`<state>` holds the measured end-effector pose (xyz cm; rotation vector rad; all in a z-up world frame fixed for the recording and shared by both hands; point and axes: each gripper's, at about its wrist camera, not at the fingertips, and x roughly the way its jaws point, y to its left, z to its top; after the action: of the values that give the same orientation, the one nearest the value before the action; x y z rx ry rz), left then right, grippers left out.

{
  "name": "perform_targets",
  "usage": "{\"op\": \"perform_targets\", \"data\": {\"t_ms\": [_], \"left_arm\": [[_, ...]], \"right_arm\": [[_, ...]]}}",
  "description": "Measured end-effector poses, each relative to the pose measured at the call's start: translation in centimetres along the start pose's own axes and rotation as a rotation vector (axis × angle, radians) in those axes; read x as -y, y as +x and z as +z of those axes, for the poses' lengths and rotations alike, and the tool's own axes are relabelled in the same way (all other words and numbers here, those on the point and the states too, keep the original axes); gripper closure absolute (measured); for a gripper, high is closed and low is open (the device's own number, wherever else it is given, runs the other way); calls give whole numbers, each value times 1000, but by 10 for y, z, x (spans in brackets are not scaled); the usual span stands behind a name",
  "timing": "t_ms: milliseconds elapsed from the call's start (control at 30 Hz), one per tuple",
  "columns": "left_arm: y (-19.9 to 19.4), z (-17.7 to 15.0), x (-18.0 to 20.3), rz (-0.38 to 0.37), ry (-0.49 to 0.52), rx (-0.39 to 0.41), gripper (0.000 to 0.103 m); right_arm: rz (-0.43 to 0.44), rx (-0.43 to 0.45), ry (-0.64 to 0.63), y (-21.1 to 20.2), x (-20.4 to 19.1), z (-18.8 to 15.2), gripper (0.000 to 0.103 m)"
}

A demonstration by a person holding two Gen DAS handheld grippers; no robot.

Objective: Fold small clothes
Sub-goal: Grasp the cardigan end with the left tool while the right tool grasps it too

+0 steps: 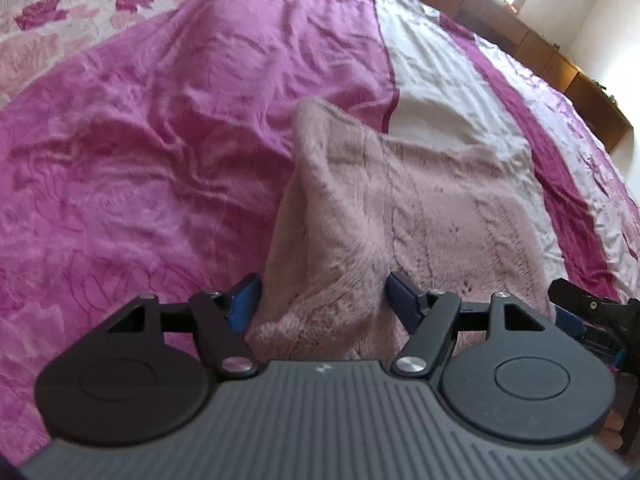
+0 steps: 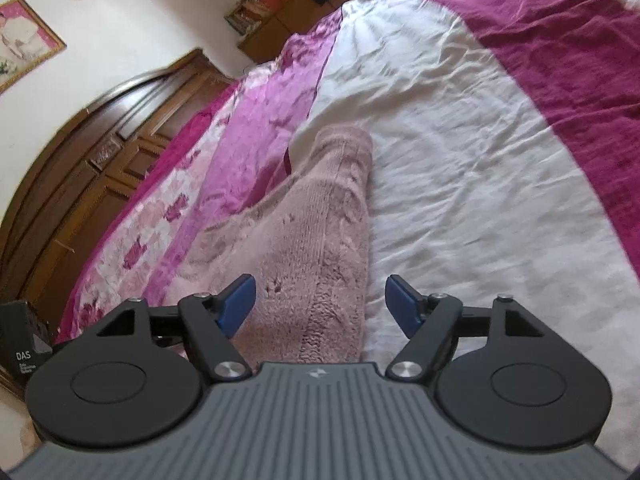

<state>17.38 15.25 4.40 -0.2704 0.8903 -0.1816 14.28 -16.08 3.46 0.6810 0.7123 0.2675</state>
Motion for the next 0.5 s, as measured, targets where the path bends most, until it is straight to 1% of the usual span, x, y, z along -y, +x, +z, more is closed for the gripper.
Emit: {"op": "perform_targets", "data": {"t_ms": [67,167,333,500], "left_arm": [[4,-2,-2,-9,-20,-7,33],[7,-2,-4,-25,-49,-13,33],[12,-1,-2,-41,-61,-20,33],[19,0,0,-62,-99,-22,33]], "right_arm": [[4,-20,-2,8,0,-1,25],[34,-47,26,19,4,0,24],[92,-103,79,39,11,4,24],[106,-145,86,61,9,9,23]]}}
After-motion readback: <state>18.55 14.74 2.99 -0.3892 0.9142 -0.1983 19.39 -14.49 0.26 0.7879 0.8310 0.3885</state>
